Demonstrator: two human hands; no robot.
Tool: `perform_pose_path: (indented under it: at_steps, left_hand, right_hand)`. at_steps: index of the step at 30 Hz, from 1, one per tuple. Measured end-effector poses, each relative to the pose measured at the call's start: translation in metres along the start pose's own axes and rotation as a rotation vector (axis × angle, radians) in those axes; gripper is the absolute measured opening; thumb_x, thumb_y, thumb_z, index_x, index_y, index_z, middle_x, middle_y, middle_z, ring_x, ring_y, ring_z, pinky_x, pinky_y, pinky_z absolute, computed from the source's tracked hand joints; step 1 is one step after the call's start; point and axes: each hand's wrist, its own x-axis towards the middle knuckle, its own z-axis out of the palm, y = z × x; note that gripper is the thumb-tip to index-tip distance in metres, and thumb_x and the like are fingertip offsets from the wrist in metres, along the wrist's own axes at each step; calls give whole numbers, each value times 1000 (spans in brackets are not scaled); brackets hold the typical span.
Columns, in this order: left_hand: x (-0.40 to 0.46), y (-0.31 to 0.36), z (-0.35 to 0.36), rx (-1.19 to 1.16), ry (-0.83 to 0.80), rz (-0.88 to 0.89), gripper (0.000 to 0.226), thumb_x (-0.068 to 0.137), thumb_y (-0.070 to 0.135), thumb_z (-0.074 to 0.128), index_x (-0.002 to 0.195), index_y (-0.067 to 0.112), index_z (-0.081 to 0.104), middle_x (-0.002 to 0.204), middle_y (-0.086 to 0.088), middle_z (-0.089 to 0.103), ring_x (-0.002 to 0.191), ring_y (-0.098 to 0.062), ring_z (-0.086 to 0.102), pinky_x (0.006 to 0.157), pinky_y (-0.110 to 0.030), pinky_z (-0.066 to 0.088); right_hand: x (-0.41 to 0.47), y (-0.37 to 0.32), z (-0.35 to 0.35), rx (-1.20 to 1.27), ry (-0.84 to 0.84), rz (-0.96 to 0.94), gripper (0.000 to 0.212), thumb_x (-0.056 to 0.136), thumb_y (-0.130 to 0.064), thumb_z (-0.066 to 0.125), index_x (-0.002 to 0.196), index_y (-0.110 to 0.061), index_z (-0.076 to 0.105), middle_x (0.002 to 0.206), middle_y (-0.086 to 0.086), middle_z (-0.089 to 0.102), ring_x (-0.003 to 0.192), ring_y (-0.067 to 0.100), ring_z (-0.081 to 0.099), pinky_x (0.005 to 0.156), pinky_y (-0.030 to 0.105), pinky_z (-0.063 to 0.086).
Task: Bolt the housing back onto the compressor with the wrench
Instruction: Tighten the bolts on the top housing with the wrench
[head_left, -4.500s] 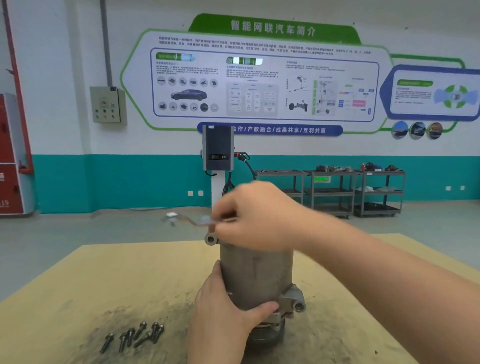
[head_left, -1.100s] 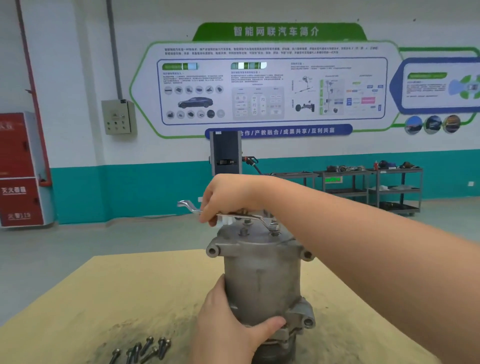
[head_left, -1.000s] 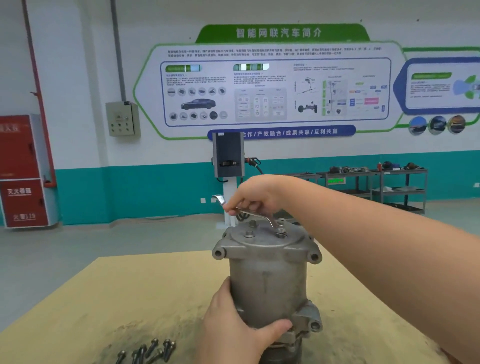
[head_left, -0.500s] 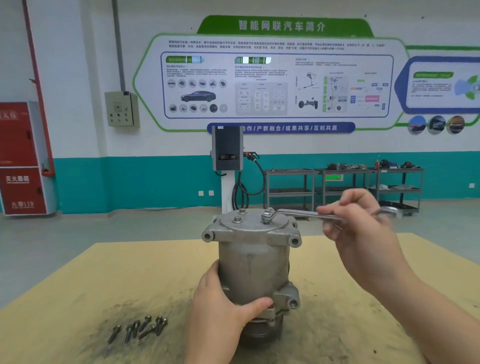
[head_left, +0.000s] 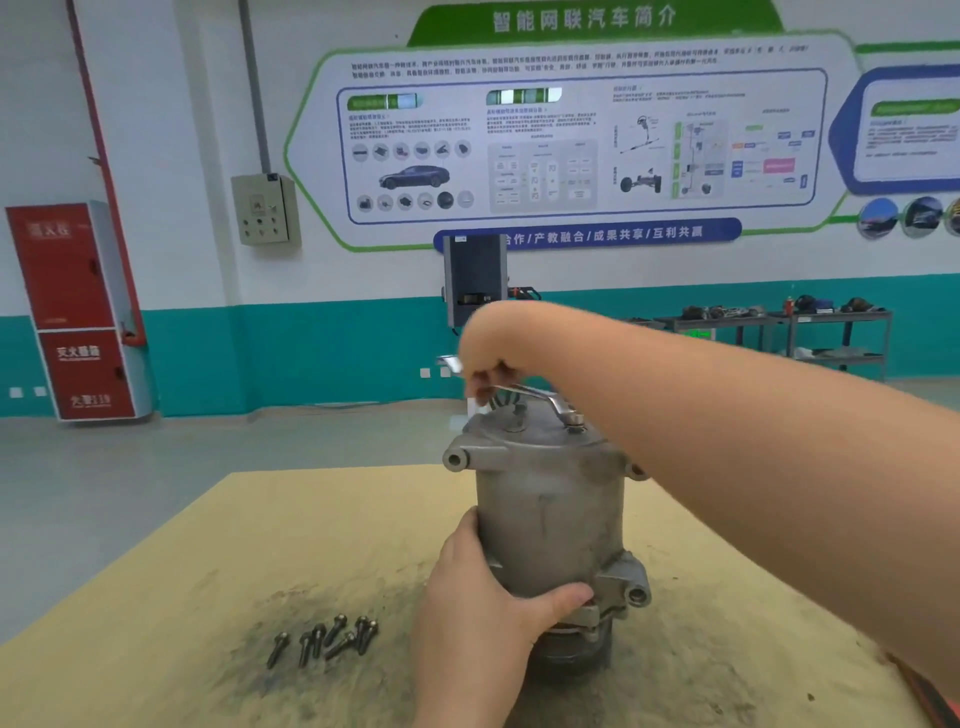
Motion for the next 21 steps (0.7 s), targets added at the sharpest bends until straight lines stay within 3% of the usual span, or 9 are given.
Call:
perform_pose_path:
  at_steps: [2,4,7,10,12,15,18,21]
  left_hand:
    - [-1,0,-1,12,1,8,122,36,82,70,144,38,34,120,28,48,106,1,52,86,-24,48]
    - [-1,0,-3,11,-1,23,123,36,82,68,145,39,33,121,28,49,106,1,53,88,-26,50]
    - [-1,-1,-2,20,14,37,120,37,82,69,144,39,35,124,26,51,109,-2,54,89,-31,51]
    - [-2,0,-1,22,15,40,116,41,80,72,143,37,38,125,23,53,113,-5,55,89,-33,52]
    - [-3,-2,-1,5,32,49,112,41,80,71,140,38,40,118,25,52,107,-4,54,84,-31,51]
    - [-5,-1,0,9,39,65,107,44,78,73,138,39,40,114,26,51,102,-3,54,80,-30,50]
    - [-5,0,1,11,40,62,107,45,77,74,139,36,42,122,21,55,103,-5,55,79,-30,50]
    - [-3,-1,2,11,36,62,107,45,74,76,139,34,43,121,20,55,102,-4,53,78,-29,48]
  right_hand:
    - [11,34,-16,634,-113,299,20,98,-7,52,88,8,58,69,18,61,29,10,51,26,15,36]
    - [8,76,-27,1096,-69,351,20,98,-5,51,99,13,59,69,28,63,33,13,56,29,17,41]
    - [-17,122,-35,1548,20,373,22,96,-1,53,111,14,57,76,34,65,43,12,62,36,18,49]
    - [-61,147,-25,1767,116,252,23,94,0,54,116,7,54,68,23,67,45,11,63,38,16,48]
    - [-92,149,-8,1748,222,144,20,95,-3,54,113,3,58,69,12,65,48,9,59,42,15,48]
    - [-141,143,26,1514,483,-155,4,94,-6,56,95,-9,59,86,12,62,53,11,54,47,21,47]
    - [-175,119,54,842,711,-541,16,87,-6,64,82,-19,56,78,2,64,61,7,58,57,19,48]
    - [-167,80,57,194,666,-669,15,80,-10,68,79,-22,59,75,-12,59,74,1,57,66,14,46]
